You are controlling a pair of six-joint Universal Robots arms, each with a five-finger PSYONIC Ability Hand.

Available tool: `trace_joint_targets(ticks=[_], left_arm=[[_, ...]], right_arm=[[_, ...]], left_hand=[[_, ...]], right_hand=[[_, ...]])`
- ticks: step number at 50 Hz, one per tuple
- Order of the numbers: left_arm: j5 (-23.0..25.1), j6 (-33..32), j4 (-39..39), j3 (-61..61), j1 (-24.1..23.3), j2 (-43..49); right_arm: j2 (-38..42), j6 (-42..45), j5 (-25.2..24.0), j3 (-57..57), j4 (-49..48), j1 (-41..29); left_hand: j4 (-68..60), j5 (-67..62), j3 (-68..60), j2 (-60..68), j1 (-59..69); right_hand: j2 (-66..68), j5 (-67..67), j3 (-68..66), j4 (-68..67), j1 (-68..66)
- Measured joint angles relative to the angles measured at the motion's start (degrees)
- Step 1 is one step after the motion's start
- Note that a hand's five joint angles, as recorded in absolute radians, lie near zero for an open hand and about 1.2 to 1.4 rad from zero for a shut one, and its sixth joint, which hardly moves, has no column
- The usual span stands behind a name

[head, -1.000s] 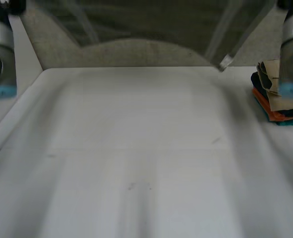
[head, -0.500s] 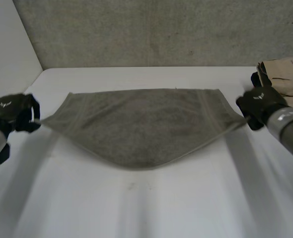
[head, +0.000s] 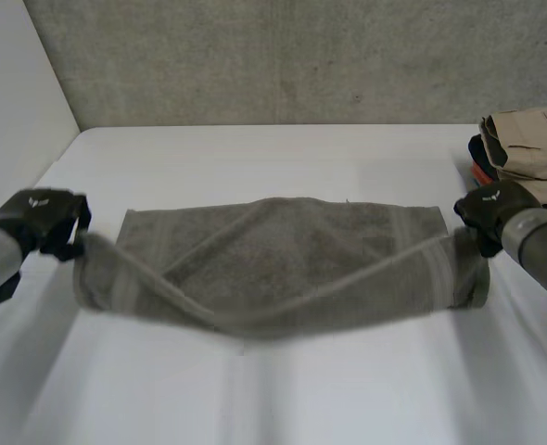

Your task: Fold the laundry.

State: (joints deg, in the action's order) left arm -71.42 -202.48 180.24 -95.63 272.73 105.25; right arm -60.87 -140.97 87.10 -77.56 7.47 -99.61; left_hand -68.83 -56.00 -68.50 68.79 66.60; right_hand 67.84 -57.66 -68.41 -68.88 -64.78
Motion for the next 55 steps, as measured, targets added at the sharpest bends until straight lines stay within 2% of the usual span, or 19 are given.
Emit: trace_joint_targets(ticks=[4, 12, 21, 28, 29, 31, 32, 33, 34, 35, 36, 37, 38, 40, 46, 49, 50, 55], left_arm=[[-4.1, 3.0, 1.6, 8.5, -2.5, 7.4], [-11.5, 3.8, 1.6, 25.0, -6.0, 21.0], [-15.7, 4.9, 1.9, 39.4, -8.3, 32.6], [-19.4, 5.1, 2.6, 46.7, -9.9, 38.5], [-19.8, 5.1, 2.7, 47.3, -10.0, 39.1], [-20.5, 5.2, 2.9, 48.4, -10.4, 40.0], [-20.7, 5.2, 2.9, 48.5, -10.5, 40.1], [-20.9, 5.3, 3.0, 48.7, -10.8, 40.4], [-21.0, 5.3, 3.0, 48.7, -11.0, 40.5], [-21.0, 5.4, 3.0, 48.6, -11.1, 40.5], [-21.1, 5.5, 3.0, 48.3, -11.5, 40.4], [-21.1, 5.5, 3.0, 48.0, -11.7, 40.2], [-21.0, 5.6, 3.0, 47.3, -12.1, 39.7], [-20.9, 5.8, 3.0, 45.5, -12.5, 38.0], [-19.9, 6.9, 3.5, 36.6, -13.1, 29.8], [-19.0, 7.6, 3.9, 32.3, -13.1, 26.1], [-18.6, 7.9, 4.1, 30.6, -13.1, 24.7], [-16.8, 8.6, 5.5, 24.5, -12.9, 20.1]], right_arm=[[5.4, -1.5, 1.9, 6.0, -4.4, -1.0], [15.0, -1.8, 5.9, 17.4, -11.7, -2.8], [26.2, -1.6, 7.1, 29.3, -12.6, -3.5], [31.4, -1.5, 7.7, 35.4, -12.8, -3.6], [31.8, -1.5, 7.8, 36.0, -12.9, -3.6], [32.5, -1.6, 7.9, 36.8, -13.2, -3.7], [32.6, -1.6, 7.9, 36.9, -13.3, -3.7], [32.6, -1.7, 8.0, 36.9, -13.4, -3.7], [32.5, -1.7, 8.0, 36.8, -13.5, -3.7], [32.4, -1.7, 8.0, 36.7, -13.6, -3.7], [31.7, -1.9, 8.0, 35.9, -13.6, -3.8], [31.3, -2.0, 7.9, 35.5, -13.7, -3.8], [29.9, -2.3, 7.8, 34.1, -13.7, -3.9], [27.2, -2.9, 7.7, 31.3, -13.7, -3.9], [15.8, -4.9, 7.4, 19.6, -13.5, -3.9], [13.7, -5.2, 7.4, 17.2, -13.3, -3.9], [9.6, -5.7, 7.3, 11.8, -12.9, -3.9], [5.4, -6.1, 6.1, 4.5, -12.5, -3.7]], left_hand=[[0.0, 0.0, 0.0, 0.0, 0.0], [0.0, 0.0, 0.0, 0.0, 0.0], [0.0, 0.0, 0.0, 0.0, 0.0], [0.0, 0.0, 0.0, 0.0, 0.0], [0.0, 0.0, 0.0, 0.0, 0.0], [0.1, 0.0, 0.1, -0.1, 0.0], [0.1, 0.0, 0.1, -0.1, 0.0], [14.6, 14.2, 14.4, -15.8, -16.5], [14.6, 14.2, 14.4, -15.8, -16.5], [24.5, 24.0, 24.1, -25.6, -28.1], [39.3, 38.6, 39.7, -40.3, -44.9], [39.3, 38.6, 39.7, -40.3, -44.9], [51.2, 48.9, 50.9, -51.6, -54.4], [56.9, 53.1, 56.0, -56.6, -55.9], [57.1, 53.1, 56.1, -56.8, -55.9], [57.1, 53.1, 56.1, -56.8, -55.9], [57.1, 53.1, 56.1, -56.8, -55.9], [57.1, 53.1, 56.1, -56.8, -55.9]], right_hand=[[0.0, 0.0, 0.0, 0.0, 0.0], [0.0, 0.0, 0.0, -0.1, 0.0], [0.0, 0.0, 0.0, -0.7, 0.0], [0.0, 0.0, 0.0, -0.9, 0.0], [-1.8, 1.1, 1.8, 0.3, 1.4], [-25.5, 24.2, 23.8, 20.7, 23.9], [-30.3, 28.9, 28.4, 25.1, 28.7], [-40.6, 40.7, 39.6, 36.2, 38.8], [-49.7, 48.8, 48.2, 45.8, 47.4], [-51.6, 51.1, 51.0, 49.2, 49.4], [-55.2, 54.6, 55.2, 54.7, 51.8], [-55.5, 54.9, 55.9, 55.6, 51.8], [-55.6, 54.9, 56.1, 56.3, 51.8], [-55.6, 54.9, 56.1, 56.3, 51.8], [-55.6, 54.9, 56.1, 56.3, 51.8], [-55.6, 54.9, 56.1, 56.3, 51.8], [-55.6, 54.9, 56.1, 56.3, 51.8], [-52.4, 51.8, 53.0, 53.4, 49.9]])
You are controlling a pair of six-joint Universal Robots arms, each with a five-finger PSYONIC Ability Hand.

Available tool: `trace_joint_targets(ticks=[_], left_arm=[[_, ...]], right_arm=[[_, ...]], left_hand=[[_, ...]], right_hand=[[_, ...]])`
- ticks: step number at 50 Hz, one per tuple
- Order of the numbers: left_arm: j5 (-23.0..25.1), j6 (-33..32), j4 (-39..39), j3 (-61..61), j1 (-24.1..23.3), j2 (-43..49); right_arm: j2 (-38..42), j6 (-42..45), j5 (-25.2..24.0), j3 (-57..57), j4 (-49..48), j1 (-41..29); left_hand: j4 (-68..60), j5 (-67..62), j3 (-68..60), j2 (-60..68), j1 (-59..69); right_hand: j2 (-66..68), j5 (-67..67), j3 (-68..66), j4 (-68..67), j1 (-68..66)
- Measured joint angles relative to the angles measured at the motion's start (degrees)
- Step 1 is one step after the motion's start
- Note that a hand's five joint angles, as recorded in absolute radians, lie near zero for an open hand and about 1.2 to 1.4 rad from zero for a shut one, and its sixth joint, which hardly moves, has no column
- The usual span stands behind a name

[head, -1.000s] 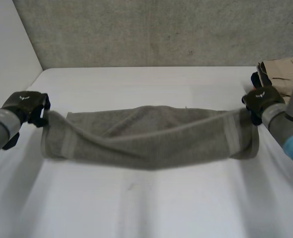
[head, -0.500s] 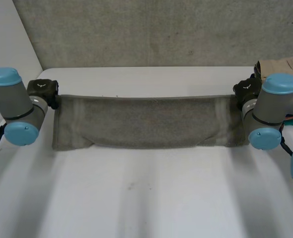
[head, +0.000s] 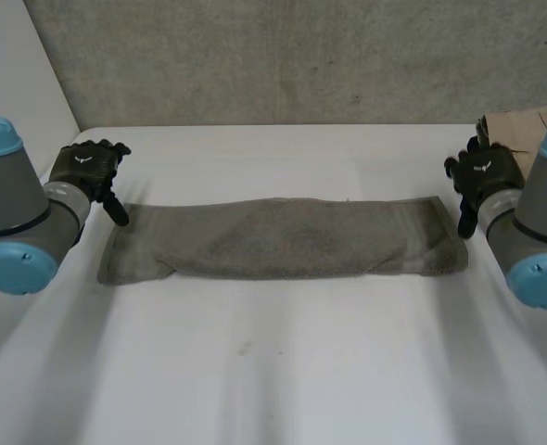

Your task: Fold the laundry.

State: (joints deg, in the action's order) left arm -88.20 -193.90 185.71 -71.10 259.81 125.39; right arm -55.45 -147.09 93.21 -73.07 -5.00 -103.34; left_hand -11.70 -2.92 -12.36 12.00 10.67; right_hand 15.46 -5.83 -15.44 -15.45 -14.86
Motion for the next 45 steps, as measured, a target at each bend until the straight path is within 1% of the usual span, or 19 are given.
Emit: trace_joint_targets(ticks=[3, 5, 9, 16, 17, 18, 19, 20, 21, 22, 27, 31, 32, 34, 36, 37, 41, 45], left_arm=[[1.3, 0.3, 1.3, -3.5, 0.1, -2.3], [1.8, 0.3, 1.8, -5.0, 0.1, -3.1], [2.8, 0.4, 2.8, -7.7, 0.1, -4.5], [3.2, 0.4, 3.1, -9.2, -0.2, -4.9], [3.2, 0.4, 3.1, -9.3, -0.2, -4.8], [3.2, 0.4, 3.1, -9.3, -0.2, -4.8], [3.2, 0.4, 3.1, -9.3, -0.2, -4.8], [3.2, 0.4, 3.0, -9.4, -0.2, -4.8], [3.2, 0.4, 3.0, -9.4, -0.2, -4.8], [3.2, 0.4, 3.0, -9.4, -0.3, -4.8], [3.1, 0.4, 3.0, -9.7, -0.3, -5.3], [3.3, 0.4, 3.0, -10.6, -0.3, -6.9], [3.4, 0.4, 3.0, -10.9, -0.3, -7.5], [3.6, 0.4, 3.0, -11.4, -0.2, -8.3], [3.9, 0.4, 3.0, -12.1, -0.1, -9.4], [4.1, 0.4, 3.0, -12.5, 0.0, -10.0], [4.4, 0.4, 3.0, -14.0, 0.2, -11.8], [4.7, 0.4, 3.0, -16.0, 0.4, -13.7]], right_arm=[[-1.2, -0.5, -1.5, -3.8, 0.1, 0.1], [-1.4, -0.8, -2.4, -5.2, 0.1, 0.2], [-0.9, -1.8, -4.2, -7.6, -0.1, 0.4], [2.8, -2.6, -5.1, -7.4, -1.1, 0.6], [3.7, -2.6, -5.1, -7.1, -1.5, 0.6], [4.2, -2.6, -5.1, -6.9, -1.8, 0.6], [5.1, -2.5, -5.1, -6.5, -2.4, 0.6], [5.6, -2.5, -5.0, -6.4, -2.8, 0.6], [5.6, -2.5, -5.0, -6.4, -2.8, 0.6], [6.3, -2.3, -4.6, -6.2, -4.0, 0.6], [5.4, -1.7, -3.0, -8.3, -5.7, 1.0], [-0.2, 0.6, -2.2, -12.6, -6.2, 4.2], [-2.8, 2.3, -2.2, -14.4, -6.2, 6.1], [-5.3, 4.8, -2.5, -16.2, -6.2, 8.4], [-7.5, 8.8, -2.9, -17.8, -6.2, 11.2], [-8.8, 12.3, -3.2, -18.7, -6.2, 13.2], [-10.1, 20.2, -3.8, -19.8, -6.3, 16.2], [-10.4, 24.5, -4.2, -19.3, -6.5, 15.5]], left_hand=[[0.0, 0.0, 0.0, 0.0, 0.0], [0.0, 0.0, 0.0, 0.0, 0.0], [0.0, 0.0, 0.0, 0.0, 0.0], [0.0, 0.0, 0.0, 0.0, 0.0], [0.0, 0.0, 0.0, 0.0, 0.0], [0.0, 0.0, 0.0, 0.0, 0.0], [0.0, 0.0, 0.0, 0.0, 0.0], [0.0, 0.0, 0.0, 0.0, 0.0], [0.0, 0.0, 0.0, 0.0, 0.0], [0.0, 0.0, 0.0, 0.0, 0.0], [0.0, 0.0, 0.0, 0.0, 0.0], [0.0, 0.0, 0.0, 0.0, 0.0], [0.0, 0.0, 0.0, 0.0, 0.0], [0.0, 0.0, 0.0, 0.0, 0.0], [0.0, 0.0, 0.0, 0.0, 0.0], [0.0, 0.0, 0.0, 0.0, 0.0], [0.0, 0.0, 0.0, 0.0, 0.0], [0.0, 0.0, 0.0, 0.0, 0.0]], right_hand=[[6.5, -6.6, -6.5, -6.5, -7.2], [8.3, -8.5, -8.4, -8.4, -9.2], [8.5, -9.4, -8.9, -9.2, -9.7], [9.0, -9.9, -9.5, -9.6, -10.1], [11.0, -11.4, -11.5, -11.8, -12.0], [18.6, -18.8, -18.8, -18.9, -19.4], [33.4, -31.6, -33.0, -32.9, -34.1], [42.5, -41.3, -41.8, -41.8, -42.9], [42.5, -41.3, -41.8, -41.8, -42.9], [51.6, -50.0, -50.9, -51.1, -49.3], [52.1, -50.7, -52.2, -53.1, -49.3], [52.1, -50.7, -52.2, -53.2, -49.3], [52.1, -50.7, -52.2, -53.2, -49.3], [52.1, -50.7, -52.2, -53.2, -49.3], [52.1, -50.7, -52.2, -53.2, -49.3], [52.1, -50.7, -52.2, -53.2, -49.3], [52.1, -50.7, -52.2, -53.2, -49.3], [52.1, -50.7, -52.2, -53.3, -49.3]])
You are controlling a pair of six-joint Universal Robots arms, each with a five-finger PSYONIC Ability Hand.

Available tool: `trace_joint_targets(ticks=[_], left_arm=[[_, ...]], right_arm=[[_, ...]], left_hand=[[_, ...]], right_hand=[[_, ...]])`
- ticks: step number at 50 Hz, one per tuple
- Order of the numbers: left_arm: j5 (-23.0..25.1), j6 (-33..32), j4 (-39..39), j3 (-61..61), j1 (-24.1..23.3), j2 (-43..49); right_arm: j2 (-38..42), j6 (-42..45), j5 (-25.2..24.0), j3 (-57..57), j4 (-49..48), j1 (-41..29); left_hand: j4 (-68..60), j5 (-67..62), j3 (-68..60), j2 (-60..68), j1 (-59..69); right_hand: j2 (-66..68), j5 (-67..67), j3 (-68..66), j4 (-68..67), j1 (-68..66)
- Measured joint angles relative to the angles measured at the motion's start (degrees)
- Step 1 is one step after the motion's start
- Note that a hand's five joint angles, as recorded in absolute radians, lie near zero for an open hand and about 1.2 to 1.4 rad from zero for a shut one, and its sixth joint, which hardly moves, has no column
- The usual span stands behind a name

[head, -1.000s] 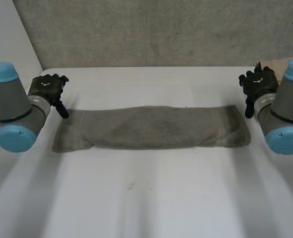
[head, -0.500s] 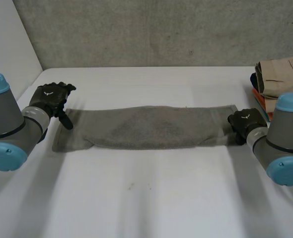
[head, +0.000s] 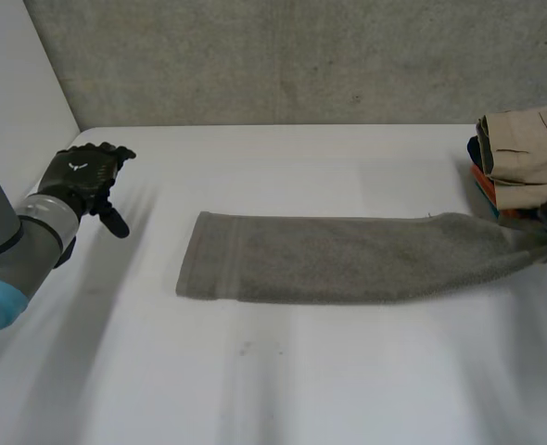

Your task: Fold the laundry.

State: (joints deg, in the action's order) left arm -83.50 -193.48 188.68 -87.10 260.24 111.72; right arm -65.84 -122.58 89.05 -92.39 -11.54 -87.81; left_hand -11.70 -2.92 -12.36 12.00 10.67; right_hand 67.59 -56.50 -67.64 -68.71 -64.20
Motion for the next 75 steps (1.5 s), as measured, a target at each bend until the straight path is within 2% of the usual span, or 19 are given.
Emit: trace_joint_targets(ticks=[2, 6, 9, 13, 16, 22, 26, 28, 29, 31, 32, 33, 36, 39, 43, 51, 61, 70, 75], left_arm=[[0.1, 0.0, 0.0, -0.5, 0.1, -0.4], [0.7, 0.0, 0.0, -2.6, 0.9, -2.5], [1.2, 0.0, 0.0, -3.8, 1.6, -4.3], [1.5, 0.0, 0.0, -4.7, 2.3, -5.7], [1.5, 0.0, 0.0, -5.7, 3.1, -6.8], [1.6, 0.0, 0.0, -7.4, 3.8, -8.2], [1.7, 0.0, 0.1, -8.0, 3.8, -8.3], [1.7, 0.0, 0.1, -8.1, 3.8, -8.3], [1.8, 0.0, 0.1, -8.2, 3.7, -8.2], [1.8, 0.0, 0.1, -8.2, 3.7, -8.2], [1.8, 0.0, 0.1, -8.2, 3.5, -8.2], [1.8, 0.0, 0.2, -8.2, 3.3, -8.1], [1.8, 0.1, 0.4, -7.9, 2.8, -8.0], [1.8, 0.1, 0.8, -7.4, 2.0, -8.0], [1.8, 0.5, 1.5, -6.3, -0.5, -8.0], [2.5, 2.3, 2.9, -3.9, -9.0, -6.1], [4.9, 1.9, 5.4, 4.2, -18.6, 6.6], [4.4, -0.2, 5.8, 14.1, -19.4, 18.5], [3.3, -2.8, 5.9, 18.0, -18.8, 23.2]], right_arm=[[0.0, 0.2, -0.1, 0.4, -0.2, -1.0], [0.3, -1.5, -0.4, 3.8, -2.1, -10.0], [1.3, -3.5, -1.5, 7.8, -5.9, -20.3], [4.3, -4.3, -4.3, 11.8, -10.5, -29.3], [10.2, -4.5, -10.0, 16.5, -14.8, -37.5], [23.8, -4.6, -20.3, 26.3, -18.8, -47.5], [31.2, -4.7, -23.3, 31.4, -18.9, -50.7], [32.3, -4.8, -23.5, 32.1, -18.8, -51.1], [34.2, -4.8, -23.2, 33.2, -18.5, -51.8], [34.4, -4.8, -23.0, 33.3, -18.4, -52.0], [34.8, -4.9, -21.6, 33.3, -18.1, -52.2], [34.0, -5.1, -19.8, 32.6, -17.9, -52.3], [30.6, -6.9, -15.4, 30.1, -17.4, -52.1], [25.3, -11.1, -10.5, 26.4, -16.6, -51.4], [16.2, -21.9, -4.2, 19.5, -12.2, -47.7], [11.0, -34.1, -1.6, 11.9, -0.4, -40.1], [11.1, -35.1, -1.0, 6.8, -1.1, -36.8], [11.3, -35.0, 1.1, 6.1, -3.0, -37.4], [11.5, -34.5, 2.3, 5.6, -4.4, -37.5]], left_hand=[[0.0, 0.0, 0.0, 0.0, 0.0], [0.0, 0.0, 0.0, 0.0, 0.0], [0.0, 0.0, 0.0, 0.0, 0.0], [0.0, 0.0, 0.0, 0.0, 0.0], [0.0, 0.0, 0.0, 0.0, 0.0], [0.0, 0.0, 0.0, 0.0, 0.0], [0.0, 0.0, 0.0, 0.0, 0.0], [0.0, 0.0, 0.0, 0.0, 0.0], [0.0, 0.0, 0.0, 0.0, 0.0], [0.0, 0.0, 0.0, 0.0, 0.0], [0.0, 0.0, 0.0, 0.0, 0.0], [0.0, 0.0, 0.0, 0.0, 0.0], [0.0, 0.0, 0.0, 0.0, 0.0], [0.0, 0.0, 0.0, 0.0, 0.0], [0.0, 0.0, 0.0, 0.0, 0.0], [0.0, 0.0, 0.0, 0.0, 0.0], [0.0, 0.0, 0.0, 0.0, 0.1], [0.0, 0.0, 0.0, 0.0, 0.2], [-1.4, -0.3, -0.5, 1.4, 2.4]], right_hand=[[0.0, 0.0, 0.0, 0.0, 0.0], [0.1, -0.1, -0.5, -0.1, 0.0], [0.1, -0.1, -0.6, -0.1, 0.0], [0.2, -0.1, -0.7, -0.2, 0.0], [0.2, -0.1, -0.7, -0.2, 0.0], [0.2, -0.6, -0.7, -0.2, 0.0], [0.2, -0.6, -0.7, -0.2, 0.0], [0.2, -0.5, -0.7, -0.2, 0.0], [-11.0, 9.4, 10.4, 11.0, 10.6], [-12.2, 11.7, 11.5, 12.1, 11.8], [-33.4, 31.6, 31.9, 32.4, 32.7], [-48.0, 46.0, 46.5, 46.2, 46.1], [-55.3, 53.5, 55.0, 55.7, 51.3], [-55.4, 53.8, 55.4, 56.2, 51.3], [-55.4, 53.8, 55.4, 56.2, 51.3], [-55.4, 53.8, 55.4, 56.2, 51.3], [-55.4, 53.8, 55.4, 56.2, 51.3], [-53.7, 51.9, 53.2, 54.9, 50.5], [-42.2, 40.2, 41.9, 42.9, 37.9]])
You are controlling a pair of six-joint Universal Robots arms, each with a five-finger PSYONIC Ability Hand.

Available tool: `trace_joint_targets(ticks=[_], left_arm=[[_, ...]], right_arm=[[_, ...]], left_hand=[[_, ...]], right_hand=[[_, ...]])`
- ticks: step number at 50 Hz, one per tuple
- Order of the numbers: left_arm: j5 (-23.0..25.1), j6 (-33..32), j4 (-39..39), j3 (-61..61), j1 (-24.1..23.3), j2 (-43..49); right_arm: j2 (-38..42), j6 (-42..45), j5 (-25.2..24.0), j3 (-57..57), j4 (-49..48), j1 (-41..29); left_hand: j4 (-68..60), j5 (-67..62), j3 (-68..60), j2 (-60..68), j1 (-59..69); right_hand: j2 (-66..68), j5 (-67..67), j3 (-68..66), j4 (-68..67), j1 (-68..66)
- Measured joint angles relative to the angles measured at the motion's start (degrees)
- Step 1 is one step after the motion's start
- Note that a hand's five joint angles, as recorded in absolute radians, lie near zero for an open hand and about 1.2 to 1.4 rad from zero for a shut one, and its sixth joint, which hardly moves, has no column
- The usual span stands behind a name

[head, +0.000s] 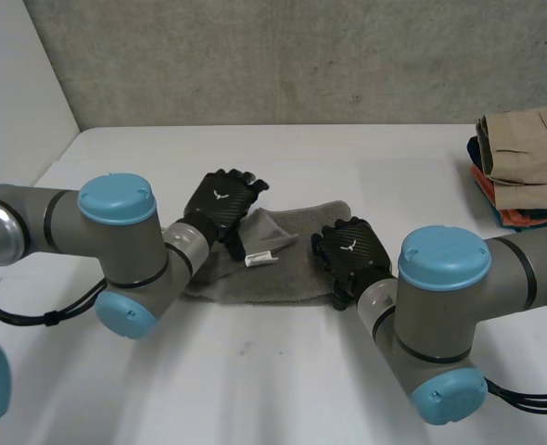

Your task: Fold the laundry.

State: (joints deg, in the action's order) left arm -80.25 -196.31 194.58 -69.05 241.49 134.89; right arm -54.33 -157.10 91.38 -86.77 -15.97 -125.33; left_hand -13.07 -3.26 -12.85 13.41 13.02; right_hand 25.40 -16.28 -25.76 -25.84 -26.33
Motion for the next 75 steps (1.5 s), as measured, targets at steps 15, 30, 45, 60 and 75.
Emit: trace_joint_targets(ticks=[15, 30, 45, 60, 75], left_arm=[[-18.3, -1.5, 0.3, 1.2, 5.7, -1.1], [-16.3, -0.7, 0.2, -14.9, 5.4, -20.1], [-12.0, -0.2, 0.4, -20.8, 3.2, -26.5], [-12.4, 4.1, 0.3, -19.7, -0.1, -26.4], [-14.0, 10.1, -0.8, -9.6, -9.9, -22.0]], right_arm=[[-0.4, 2.8, 1.0, -4.2, -4.9, 2.3], [-15.5, 17.6, 2.1, -18.7, -4.1, 15.0], [-16.7, 28.1, -5.3, -12.1, -8.9, 2.3], [-8.1, 24.6, -11.3, -12.3, -11.8, -9.7], [-23.1, -13.4, -10.7, -11.5, 3.5, 9.8]], left_hand=[[-4.2, -4.0, -4.2, 3.8, 4.4], [-1.5, -0.9, -2.2, 1.3, 2.2], [-0.3, -0.1, -1.1, 0.3, 1.1], [-0.3, -0.1, -1.1, 0.2, 1.1], [-0.3, -0.1, -1.1, 0.2, 1.1]], right_hand=[[40.7, -41.1, -42.2, -42.7, -35.7], [40.7, -41.1, -42.3, -42.8, -36.2], [41.4, -41.8, -42.4, -42.9, -36.2], [-13.2, 13.6, 13.3, 13.1, 13.4], [-13.3, 13.6, 13.5, 13.4, 13.4]])
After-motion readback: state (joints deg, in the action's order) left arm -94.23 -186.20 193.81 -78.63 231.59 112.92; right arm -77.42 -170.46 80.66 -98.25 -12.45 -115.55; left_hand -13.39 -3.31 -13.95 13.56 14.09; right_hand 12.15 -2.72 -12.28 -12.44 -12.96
